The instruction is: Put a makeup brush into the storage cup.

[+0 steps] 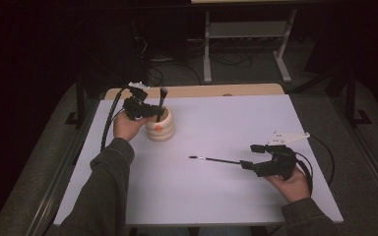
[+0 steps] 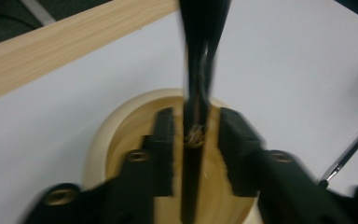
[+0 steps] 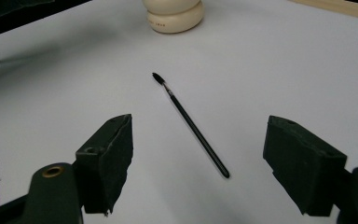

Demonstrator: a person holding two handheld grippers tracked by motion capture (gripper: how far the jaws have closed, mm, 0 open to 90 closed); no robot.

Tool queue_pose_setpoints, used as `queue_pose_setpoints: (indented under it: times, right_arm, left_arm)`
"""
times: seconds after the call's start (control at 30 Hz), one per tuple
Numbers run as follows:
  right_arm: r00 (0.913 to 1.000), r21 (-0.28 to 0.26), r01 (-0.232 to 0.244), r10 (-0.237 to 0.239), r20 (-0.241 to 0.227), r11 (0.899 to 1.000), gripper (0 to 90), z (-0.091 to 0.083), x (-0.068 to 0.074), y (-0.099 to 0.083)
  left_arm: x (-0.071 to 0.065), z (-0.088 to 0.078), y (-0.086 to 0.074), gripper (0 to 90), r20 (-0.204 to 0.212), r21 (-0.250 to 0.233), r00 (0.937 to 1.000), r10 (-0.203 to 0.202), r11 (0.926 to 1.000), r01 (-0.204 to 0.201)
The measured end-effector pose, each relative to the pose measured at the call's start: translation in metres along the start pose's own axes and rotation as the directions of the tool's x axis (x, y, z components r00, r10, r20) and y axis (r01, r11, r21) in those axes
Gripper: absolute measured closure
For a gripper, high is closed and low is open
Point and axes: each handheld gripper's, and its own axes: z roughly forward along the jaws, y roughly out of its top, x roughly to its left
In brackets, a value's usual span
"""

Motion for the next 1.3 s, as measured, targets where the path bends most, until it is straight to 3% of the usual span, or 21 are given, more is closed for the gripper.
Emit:
queue_pose_setpoints:
  times: [0.13, 0.17, 0.27, 0.5, 0.63, 0.8, 1.3]
  right_arm:
    - [1.0000, 0.009, -0.005, 0.005, 0.007, 1.000, 23.0, 0.001, -0.002, -0.001]
    - [1.0000, 0.011, -0.007, 0.007, 0.007, 1.000, 23.0, 0.002, -0.001, -0.001]
    - [0.9999, 0.024, -0.001, 0.001, 0.013, 1.000, 23.0, 0.004, 0.000, 0.000]
    - [0.9993, 0.045, 0.018, -0.020, 0.031, 0.999, 23.0, 0.008, 0.001, 0.000]
    - [0.9990, 0.050, 0.024, -0.026, 0.038, 0.998, 23.0, 0.010, 0.002, 0.001]
    - [0.9985, 0.054, 0.020, -0.023, 0.050, 0.998, 22.8, 0.009, 0.002, 0.002]
    - [0.9959, 0.082, 0.031, -0.038, 0.082, 0.996, 22.5, 0.001, -0.002, 0.004]
  left_arm:
    - [-0.006, -0.010, -0.001, 56.8, -0.028, -0.015, 0.9995, 0.018, 0.9997, -0.018]
    - [-0.007, -0.015, -0.003, 55.3, -0.048, 0.008, 0.9986, 0.021, 0.9998, -0.020]
    - [-0.008, -0.019, -0.005, 52.6, -0.048, 0.002, 0.9987, 0.015, 0.9999, -0.015]
    - [-0.013, -0.036, -0.017, 49.5, -0.040, -0.024, 0.9987, 0.030, 0.9992, -0.031]
    - [-0.012, -0.042, -0.026, 48.7, -0.034, -0.022, 0.9993, 0.018, 0.9996, -0.019]
    - [-0.011, -0.050, -0.039, 45.8, 0.005, -0.052, 1.0000, -0.006, 0.9986, 0.006]
    - [-0.026, -0.058, -0.059, 38.6, 0.021, -0.063, 0.9997, 0.013, 0.9980, -0.011]
